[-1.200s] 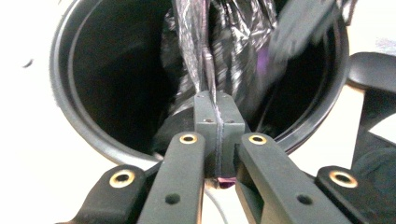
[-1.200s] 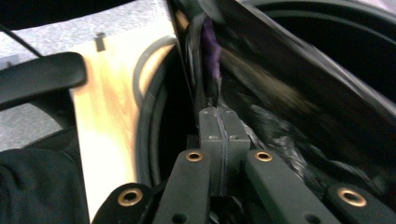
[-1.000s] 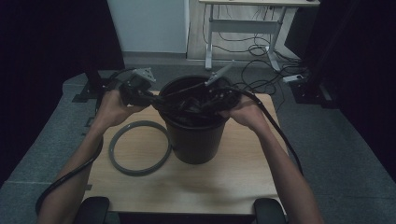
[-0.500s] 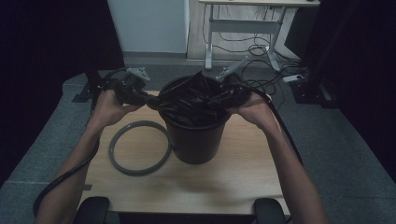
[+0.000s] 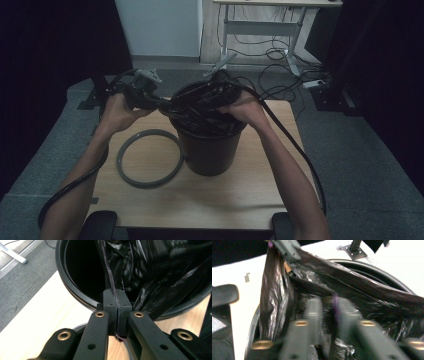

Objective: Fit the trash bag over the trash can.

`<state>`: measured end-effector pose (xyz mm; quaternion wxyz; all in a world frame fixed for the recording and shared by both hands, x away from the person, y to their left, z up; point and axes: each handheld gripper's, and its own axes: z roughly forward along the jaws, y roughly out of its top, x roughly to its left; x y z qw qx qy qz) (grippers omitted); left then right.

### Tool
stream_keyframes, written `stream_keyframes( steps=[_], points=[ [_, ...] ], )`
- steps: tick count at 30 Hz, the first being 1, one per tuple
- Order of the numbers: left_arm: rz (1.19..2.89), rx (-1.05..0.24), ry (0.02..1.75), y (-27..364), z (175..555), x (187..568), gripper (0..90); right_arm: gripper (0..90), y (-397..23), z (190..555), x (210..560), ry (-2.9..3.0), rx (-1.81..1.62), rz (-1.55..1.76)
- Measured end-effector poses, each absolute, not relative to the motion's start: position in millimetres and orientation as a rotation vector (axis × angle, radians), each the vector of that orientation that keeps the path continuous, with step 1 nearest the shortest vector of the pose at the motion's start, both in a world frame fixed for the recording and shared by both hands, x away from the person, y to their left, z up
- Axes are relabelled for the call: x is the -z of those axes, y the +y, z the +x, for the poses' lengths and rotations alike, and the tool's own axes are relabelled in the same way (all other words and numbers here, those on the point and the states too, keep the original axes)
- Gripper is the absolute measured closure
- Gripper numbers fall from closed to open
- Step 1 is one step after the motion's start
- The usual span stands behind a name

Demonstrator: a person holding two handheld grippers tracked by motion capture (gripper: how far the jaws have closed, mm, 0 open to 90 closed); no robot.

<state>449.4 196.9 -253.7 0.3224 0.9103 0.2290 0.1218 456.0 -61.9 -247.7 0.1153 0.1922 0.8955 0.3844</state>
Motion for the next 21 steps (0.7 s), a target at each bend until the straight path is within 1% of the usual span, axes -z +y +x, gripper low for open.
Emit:
stream_keyframes(
  steps=[1, 2, 3, 5, 8, 9, 10, 11, 14, 15, 16, 17, 19, 20, 21],
  points=[
    [2.391, -0.33, 0.61, 195.9, 450.5, 254.6, 88.7, 84.1, -60.7, 454.9, 249.6, 2.628, -1.102, 0.56],
    [2.39, -0.343, 0.62, 195.3, 452.1, 255.8, 89.0, 88.3, -61.2, 454.0, 252.1, 2.652, -1.081, 0.556],
    [2.384, -0.352, 0.639, 195.1, 454.6, 257.4, 89.1, 89.0, -66.7, 452.2, 254.9, 2.68, -1.065, 0.545],
    [2.377, -0.367, 0.661, 195.2, 457.6, 259.0, 89.1, 89.1, -70.1, 451.1, 255.5, 2.684, -1.057, 0.543],
    [2.359, -0.406, 0.718, 196.4, 466.1, 263.1, 89.2, 89.1, -96.4, 444.2, 255.7, 2.695, -1.021, 0.559],
    [2.359, -0.406, 0.718, 196.4, 466.1, 263.1, 89.2, 89.1, -96.4, 444.2, 255.7, 2.695, -1.021, 0.559],
    [2.356, -0.415, 0.733, 196.9, 468.6, 264.1, 89.2, 89.1, -104.4, 442.3, 255.1, 2.693, -1.01, 0.569],
    [2.355, -0.427, 0.746, 197.9, 471.1, 264.6, 89.2, 89.1, -121.2, 439.0, 254.3, 2.681, -0.988, 0.598],
    [2.337, -0.444, 0.797, 203.4, 478.4, 265.9, 89.2, 89.1, -147.6, 434.6, 253.4, 2.661, -0.952, 0.661],
    [2.33, -0.449, 0.813, 206.1, 480.6, 266.2, 89.2, 89.1, -147.6, 434.6, 253.4, 2.661, -0.952, 0.661],
    [2.32, -0.451, 0.833, 209.0, 482.3, 266.5, 89.1, 89.1, -156.4, 433.1, 253.4, 2.653, -0.942, 0.684],
    [2.314, -0.452, 0.86, 215.5, 485.1, 266.8, 89.1, 89.1, -175.2, 430.7, 254.4, 2.633, -0.93, 0.727],
    [2.312, -0.454, 0.871, 218.8, 485.7, 267.0, 89.1, 89.0, -188.5, 429.0, 255.5, 2.617, -0.912, 0.758],
    [2.308, -0.455, 0.879, 222.0, 485.8, 267.3, 89.1, 89.0, -188.5, 429.0, 255.5, 2.617, -0.912, 0.758],
    [2.304, -0.455, 0.888, 226.0, 485.4, 267.6, 89.1, 89.0, -203.6, 427.3, 257.7, 2.597, -0.89, 0.798]
  ],
)
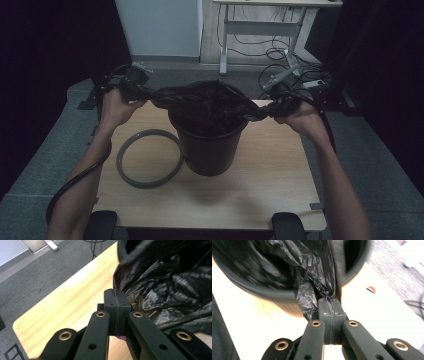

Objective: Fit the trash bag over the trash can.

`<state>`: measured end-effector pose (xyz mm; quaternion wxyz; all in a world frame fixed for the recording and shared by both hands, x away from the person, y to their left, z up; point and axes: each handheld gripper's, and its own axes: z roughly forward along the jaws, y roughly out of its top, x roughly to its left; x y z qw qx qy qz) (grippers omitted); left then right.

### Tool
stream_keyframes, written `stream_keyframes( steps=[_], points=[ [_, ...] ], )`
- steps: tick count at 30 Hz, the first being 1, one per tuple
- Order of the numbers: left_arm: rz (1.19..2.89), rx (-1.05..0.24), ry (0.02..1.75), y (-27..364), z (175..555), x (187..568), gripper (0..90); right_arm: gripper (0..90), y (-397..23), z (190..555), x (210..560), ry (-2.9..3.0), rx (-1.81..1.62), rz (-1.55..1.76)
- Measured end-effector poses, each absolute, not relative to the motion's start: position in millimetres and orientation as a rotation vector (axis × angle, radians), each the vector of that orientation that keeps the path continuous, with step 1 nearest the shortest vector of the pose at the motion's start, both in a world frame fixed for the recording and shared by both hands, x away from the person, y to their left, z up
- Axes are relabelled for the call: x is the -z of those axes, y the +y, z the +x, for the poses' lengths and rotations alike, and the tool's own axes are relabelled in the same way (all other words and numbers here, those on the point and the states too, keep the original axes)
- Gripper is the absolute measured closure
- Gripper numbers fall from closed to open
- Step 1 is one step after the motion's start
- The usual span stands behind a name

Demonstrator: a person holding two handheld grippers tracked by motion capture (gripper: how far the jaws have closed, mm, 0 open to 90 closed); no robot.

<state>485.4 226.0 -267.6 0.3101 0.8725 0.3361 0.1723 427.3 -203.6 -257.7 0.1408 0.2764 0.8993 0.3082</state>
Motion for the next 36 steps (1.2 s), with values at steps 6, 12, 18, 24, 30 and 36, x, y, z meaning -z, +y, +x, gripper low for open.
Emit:
stream_keyframes(
  steps=[6, 12, 18, 24, 30, 36],
  points=[
    [2.281, -0.436, 0.903, 242.3, 481.4, 268.7, 89.0, 89.0, -223.7, 427.1, 267.5, 2.585, -0.845, 0.858],
    [2.314, -0.473, 0.878, 241.6, 478.5, 265.5, 64.7, 70.7, -221.1, 426.9, 267.8, 2.589, -0.912, 0.842],
    [2.322, -0.495, 0.822, 239.1, 475.9, 255.3, 46.9, 52.5, -219.1, 424.5, 243.9, 2.54, -1.043, 0.833],
    [2.316, -0.472, 0.789, 232.2, 480.4, 244.2, 38.4, 43.6, -215.0, 432.7, 217.0, 2.485, -1.048, 0.866],
    [2.328, -0.435, 0.762, 214.9, 492.8, 240.8, 31.7, 30.0, -197.4, 463.4, 212.7, 2.403, -1.025, 0.947],
    [2.34, -0.395, 0.775, 201.6, 509.7, 252.2, 30.4, 23.2, -174.8, 490.2, 243.3, 2.48, -0.967, 0.954]
  ],
)
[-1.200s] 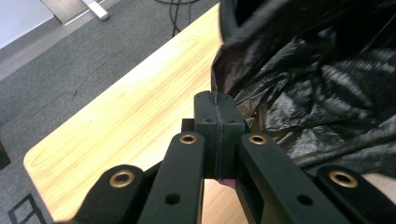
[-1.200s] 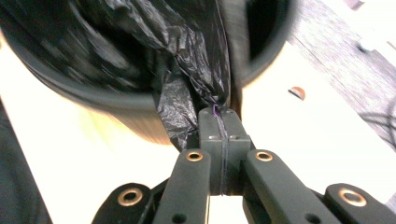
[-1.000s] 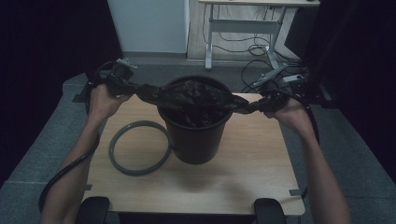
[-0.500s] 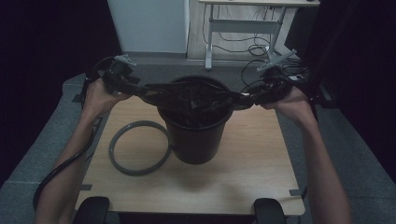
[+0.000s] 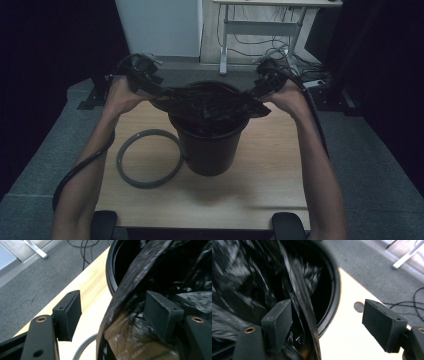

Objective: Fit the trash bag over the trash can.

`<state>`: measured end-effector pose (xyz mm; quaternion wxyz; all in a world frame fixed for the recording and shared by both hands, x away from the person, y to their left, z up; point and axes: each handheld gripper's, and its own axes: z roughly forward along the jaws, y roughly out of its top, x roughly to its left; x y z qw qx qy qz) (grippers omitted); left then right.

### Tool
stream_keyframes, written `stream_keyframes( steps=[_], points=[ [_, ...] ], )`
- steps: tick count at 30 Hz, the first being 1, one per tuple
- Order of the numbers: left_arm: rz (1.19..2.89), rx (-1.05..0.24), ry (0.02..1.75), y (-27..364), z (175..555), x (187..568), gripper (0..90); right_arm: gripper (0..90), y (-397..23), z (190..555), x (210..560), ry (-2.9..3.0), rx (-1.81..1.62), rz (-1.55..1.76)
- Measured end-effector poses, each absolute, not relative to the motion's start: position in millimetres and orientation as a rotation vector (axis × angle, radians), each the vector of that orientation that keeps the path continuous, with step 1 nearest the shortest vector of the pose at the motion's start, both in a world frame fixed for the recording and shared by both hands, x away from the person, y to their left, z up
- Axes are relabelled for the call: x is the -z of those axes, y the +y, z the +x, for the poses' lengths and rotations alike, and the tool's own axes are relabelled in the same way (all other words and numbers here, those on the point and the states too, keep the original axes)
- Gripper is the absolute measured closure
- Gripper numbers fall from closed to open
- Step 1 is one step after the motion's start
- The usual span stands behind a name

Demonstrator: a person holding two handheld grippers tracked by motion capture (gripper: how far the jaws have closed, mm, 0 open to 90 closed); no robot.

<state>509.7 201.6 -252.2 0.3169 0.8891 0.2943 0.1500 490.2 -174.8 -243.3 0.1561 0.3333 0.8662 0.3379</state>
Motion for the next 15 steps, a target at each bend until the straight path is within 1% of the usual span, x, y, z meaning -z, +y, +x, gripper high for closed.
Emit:
stream_keyframes(
  steps=[1, 2, 3, 4, 5, 6, 7, 8, 9, 10, 11, 12, 14, 15],
  points=[
    [2.344, -0.382, 0.777, 200.5, 512.3, 254.8, 31.6, 23.4, -172.0, 491.9, 249.6, 2.498, -0.946, 0.948],
    [2.35, -0.376, 0.776, 199.1, 514.6, 257.6, 34.2, 27.0, -169.9, 492.7, 255.2, 2.51, -0.924, 0.943],
    [2.356, -0.389, 0.774, 196.9, 516.1, 260.7, 42.9, 40.9, -167.2, 491.9, 263.8, 2.533, -0.873, 0.929],
    [2.356, -0.389, 0.774, 196.9, 516.1, 260.7, 47.8, 40.9, -167.2, 491.9, 263.8, 2.533, -0.873, 0.929],
    [2.361, -0.398, 0.764, 194.4, 516.5, 263.2, 54.7, 55.0, -166.1, 488.7, 267.3, 2.541, -0.826, 0.913],
    [2.361, -0.398, 0.764, 194.4, 516.5, 263.2, 59.7, 55.0, -166.1, 488.7, 267.3, 2.541, -0.826, 0.913],
    [2.365, -0.395, 0.759, 193.6, 517.1, 263.8, 59.7, 60.5, -165.9, 487.3, 267.5, 2.532, -0.81, 0.903],
    [2.346, -0.353, 0.765, 192.1, 520.3, 265.2, 66.3, 69.4, -166.3, 484.8, 265.8, 2.519, -0.815, 0.9],
    [2.346, -0.353, 0.765, 192.1, 520.3, 265.2, 66.2, 69.6, -165.8, 484.7, 265.2, 2.516, -0.82, 0.909],
    [2.333, -0.325, 0.769, 191.2, 522.5, 266.0, 66.2, 69.6, -165.8, 484.7, 265.2, 2.516, -0.82, 0.909],
    [2.326, -0.311, 0.772, 189.5, 524.3, 267.0, 63.9, 69.4, -164.9, 487.7, 266.6, 2.511, -0.818, 0.94],
    [2.333, -0.312, 0.773, 187.0, 525.9, 268.5, 63.9, 69.4, -164.9, 487.7, 266.6, 2.511, -0.818, 0.94],
    [2.347, -0.296, 0.778, 180.8, 529.5, 274.0, 59.4, 65.4, -161.2, 495.0, 272.9, 2.5, -0.804, 0.977],
    [2.357, -0.298, 0.78, 177.6, 530.8, 277.3, 59.4, 65.4, -161.2, 495.0, 272.9, 2.5, -0.804, 0.977]
  ],
)
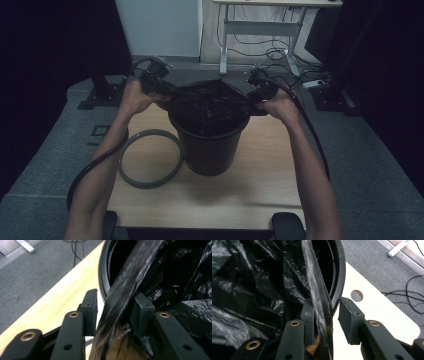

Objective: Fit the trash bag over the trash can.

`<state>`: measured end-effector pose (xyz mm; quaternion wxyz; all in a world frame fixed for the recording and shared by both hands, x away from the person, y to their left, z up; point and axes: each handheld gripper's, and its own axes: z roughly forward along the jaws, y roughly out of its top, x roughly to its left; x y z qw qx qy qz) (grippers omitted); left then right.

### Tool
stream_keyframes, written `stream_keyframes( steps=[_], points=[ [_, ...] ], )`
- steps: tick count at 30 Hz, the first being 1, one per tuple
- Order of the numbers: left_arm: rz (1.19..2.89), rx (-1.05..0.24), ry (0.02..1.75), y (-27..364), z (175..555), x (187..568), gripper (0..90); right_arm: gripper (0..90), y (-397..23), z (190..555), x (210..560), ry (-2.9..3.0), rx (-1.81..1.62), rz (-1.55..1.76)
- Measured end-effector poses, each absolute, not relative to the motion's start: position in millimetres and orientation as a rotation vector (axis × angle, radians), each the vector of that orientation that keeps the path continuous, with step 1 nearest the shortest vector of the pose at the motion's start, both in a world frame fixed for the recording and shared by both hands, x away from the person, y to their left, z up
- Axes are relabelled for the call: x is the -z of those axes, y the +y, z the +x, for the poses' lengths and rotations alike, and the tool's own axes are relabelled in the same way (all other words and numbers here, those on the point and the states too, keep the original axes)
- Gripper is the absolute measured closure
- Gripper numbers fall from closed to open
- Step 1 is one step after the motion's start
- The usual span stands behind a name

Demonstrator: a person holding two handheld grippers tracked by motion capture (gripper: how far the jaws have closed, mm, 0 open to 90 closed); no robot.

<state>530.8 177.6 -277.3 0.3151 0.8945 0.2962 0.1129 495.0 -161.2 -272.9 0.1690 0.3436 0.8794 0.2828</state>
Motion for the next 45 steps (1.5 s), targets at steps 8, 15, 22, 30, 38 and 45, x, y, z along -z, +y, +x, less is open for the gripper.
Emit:
stream_keyframes(
  steps=[8, 15, 22, 30, 38, 45],
  points=[
    [2.377, -0.281, 0.795, 169.1, 519.4, 285.5, 63.3, 66.1, -164.9, 488.6, 278.5, 2.49, -0.852, 1.01],
    [2.354, -0.269, 0.736, 170.3, 493.0, 277.9, 57.8, 65.4, -165.9, 457.6, 270.3, 2.515, -0.839, 0.907],
    [2.342, -0.246, 0.728, 177.7, 499.3, 266.7, 77.5, 84.2, -171.3, 460.2, 262.9, 2.509, -0.882, 0.888],
    [2.291, -0.32, 0.819, 176.5, 516.8, 266.4, 87.9, 88.0, -173.3, 477.8, 264.7, 2.416, -0.884, 0.944],
    [2.375, -0.377, 0.902, 160.8, 540.9, 287.7, 88.3, 87.8, -165.8, 505.8, 282.2, 2.394, -0.803, 1.001],
    [2.426, -0.302, 0.907, 158.0, 550.3, 307.4, 88.1, 88.2, -162.0, 517.6, 300.4, 2.436, -0.711, 1.037]
  ],
)
